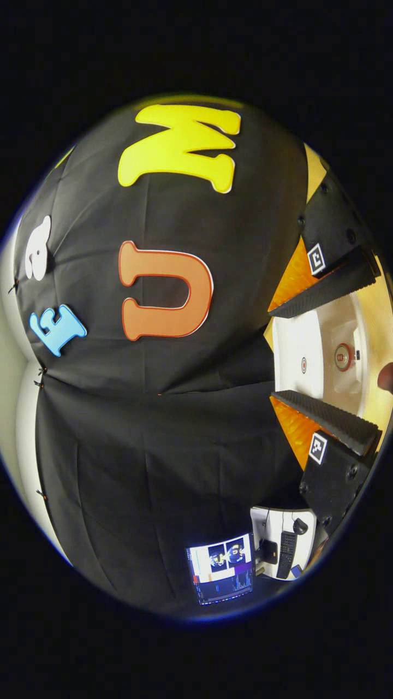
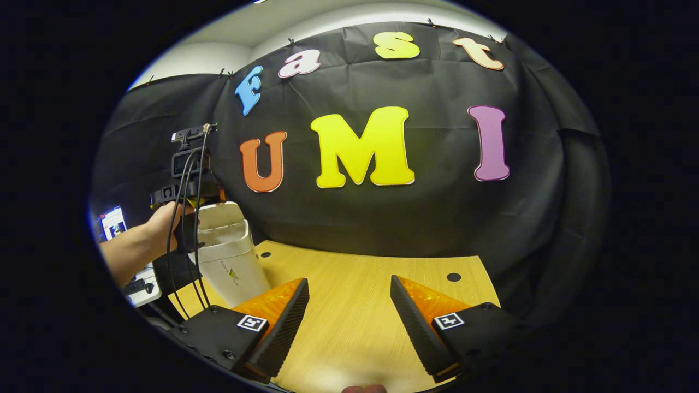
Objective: Press the lid of the desktop garbage bin to open it, pick up the crumpled paper on the desktop and throw it into the bin, then pick up the pop can on the desktop and drop it into the bin, and finally close the garbage bin lid.
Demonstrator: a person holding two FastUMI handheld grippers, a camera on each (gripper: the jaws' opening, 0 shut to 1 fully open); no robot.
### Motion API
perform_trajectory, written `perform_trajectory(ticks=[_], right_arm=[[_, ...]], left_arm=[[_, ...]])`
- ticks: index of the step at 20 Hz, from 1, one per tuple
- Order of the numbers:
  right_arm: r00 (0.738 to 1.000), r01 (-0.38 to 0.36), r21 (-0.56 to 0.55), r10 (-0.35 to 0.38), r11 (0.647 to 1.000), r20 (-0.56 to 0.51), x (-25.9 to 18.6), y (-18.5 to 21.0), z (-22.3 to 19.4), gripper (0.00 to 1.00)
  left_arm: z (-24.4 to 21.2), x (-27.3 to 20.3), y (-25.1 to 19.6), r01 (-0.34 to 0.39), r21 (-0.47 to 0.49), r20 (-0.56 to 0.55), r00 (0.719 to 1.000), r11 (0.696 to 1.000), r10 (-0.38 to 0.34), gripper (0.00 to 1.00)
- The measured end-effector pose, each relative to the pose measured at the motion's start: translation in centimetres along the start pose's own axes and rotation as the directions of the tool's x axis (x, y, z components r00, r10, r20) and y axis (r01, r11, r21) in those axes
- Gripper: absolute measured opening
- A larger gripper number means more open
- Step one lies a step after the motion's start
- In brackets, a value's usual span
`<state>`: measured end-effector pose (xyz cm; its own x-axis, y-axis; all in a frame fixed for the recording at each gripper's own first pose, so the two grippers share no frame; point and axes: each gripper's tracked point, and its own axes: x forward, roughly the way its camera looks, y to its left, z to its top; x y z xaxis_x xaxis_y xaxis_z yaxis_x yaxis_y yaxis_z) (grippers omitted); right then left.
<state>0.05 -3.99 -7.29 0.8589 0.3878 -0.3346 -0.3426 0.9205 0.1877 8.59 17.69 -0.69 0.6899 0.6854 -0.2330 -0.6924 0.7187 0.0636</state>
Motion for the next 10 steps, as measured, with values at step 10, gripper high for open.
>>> perform_trajectory(ticks=[10], right_arm=[[0.999,0.034,0.008,-0.033,0.999,-0.029,-0.1,-1.3,-1.2,0.95]], left_arm=[[-7.8,-0.4,-1.9,0.004,-0.009,-0.116,0.993,1.000,-0.005,0.91]])
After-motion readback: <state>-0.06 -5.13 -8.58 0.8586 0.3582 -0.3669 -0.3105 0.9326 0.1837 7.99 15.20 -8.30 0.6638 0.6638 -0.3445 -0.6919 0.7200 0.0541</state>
